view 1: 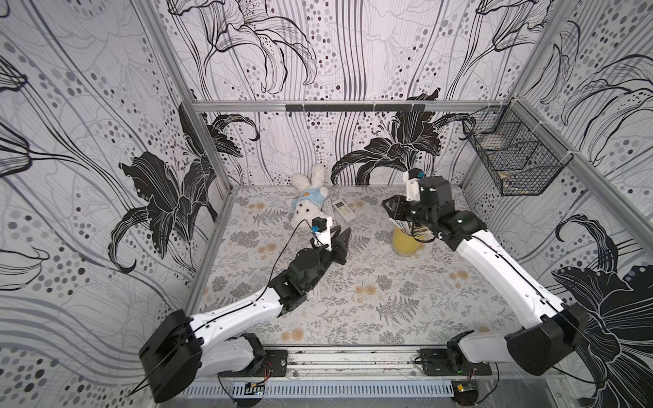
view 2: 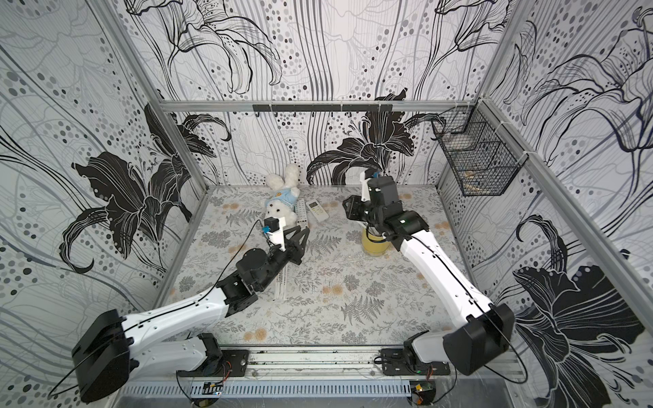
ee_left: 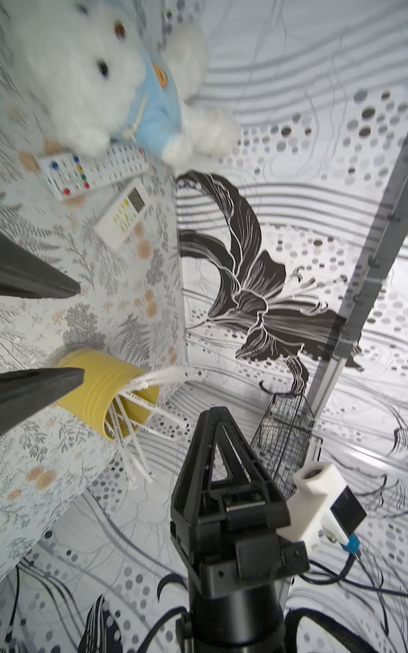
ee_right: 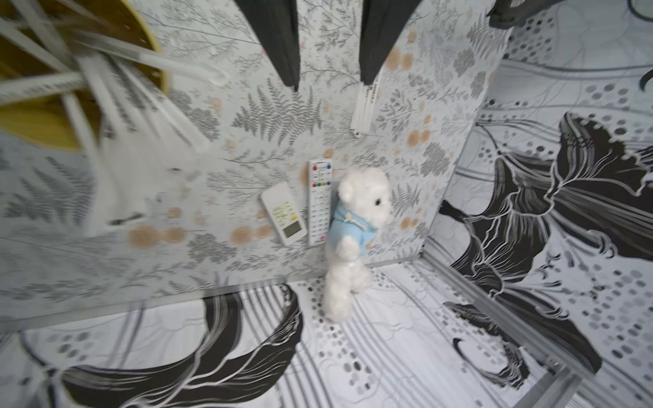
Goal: Take the straws out of the storage container
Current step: Adjust the straw at the center of the board, then pick up the straw from the container.
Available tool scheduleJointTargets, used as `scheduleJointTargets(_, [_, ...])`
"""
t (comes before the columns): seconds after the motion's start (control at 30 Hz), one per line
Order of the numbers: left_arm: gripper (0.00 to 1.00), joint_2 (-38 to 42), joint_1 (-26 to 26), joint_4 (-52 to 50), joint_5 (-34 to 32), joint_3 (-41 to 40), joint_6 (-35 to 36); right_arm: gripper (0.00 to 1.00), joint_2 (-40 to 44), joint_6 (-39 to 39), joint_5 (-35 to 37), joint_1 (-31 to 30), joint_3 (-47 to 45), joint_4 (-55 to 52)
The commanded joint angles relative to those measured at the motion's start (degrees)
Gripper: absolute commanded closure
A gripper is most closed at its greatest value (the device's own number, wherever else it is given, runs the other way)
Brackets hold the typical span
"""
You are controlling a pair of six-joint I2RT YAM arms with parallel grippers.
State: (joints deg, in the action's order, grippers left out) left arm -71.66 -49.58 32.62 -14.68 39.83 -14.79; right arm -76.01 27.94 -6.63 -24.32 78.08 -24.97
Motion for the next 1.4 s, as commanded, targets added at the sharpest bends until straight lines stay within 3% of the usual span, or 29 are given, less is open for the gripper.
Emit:
scheduleJointTargets(0.0, [0.64, -7.5, -1.0, 12.3, 6.3, 4.4, 3.1, 0.67, 5.7, -4.0, 1.4, 1.6, -3.7, 1.1])
scheduleJointTargets(0.33, [0.64, -28.3, -0.7, 20.7, 12.7, 17.3, -1.5, 0.67, 11.0, -8.0, 2.6, 5.2, -10.1, 3.7])
scheduleJointTargets(0.6, [0.61, -39.8, 1.4, 17.6, 13.1, 26.4, -11.2, 0.67, 9.1, -9.2, 1.4, 5.7, -9.8, 5.4])
scheduleJointTargets(0.93, [0.61, -44.2, 2.8, 9.2, 11.1, 32.7, -11.7, 0.67, 6.1, -9.8, 0.3, 6.2, -8.8, 6.4])
scheduleJointTargets(1.37, [0.62, -47.5, 3.9, 7.4, 12.2, 35.3, -14.8, 0.67, 5.1, -9.6, -0.8, 6.3, -8.8, 7.0])
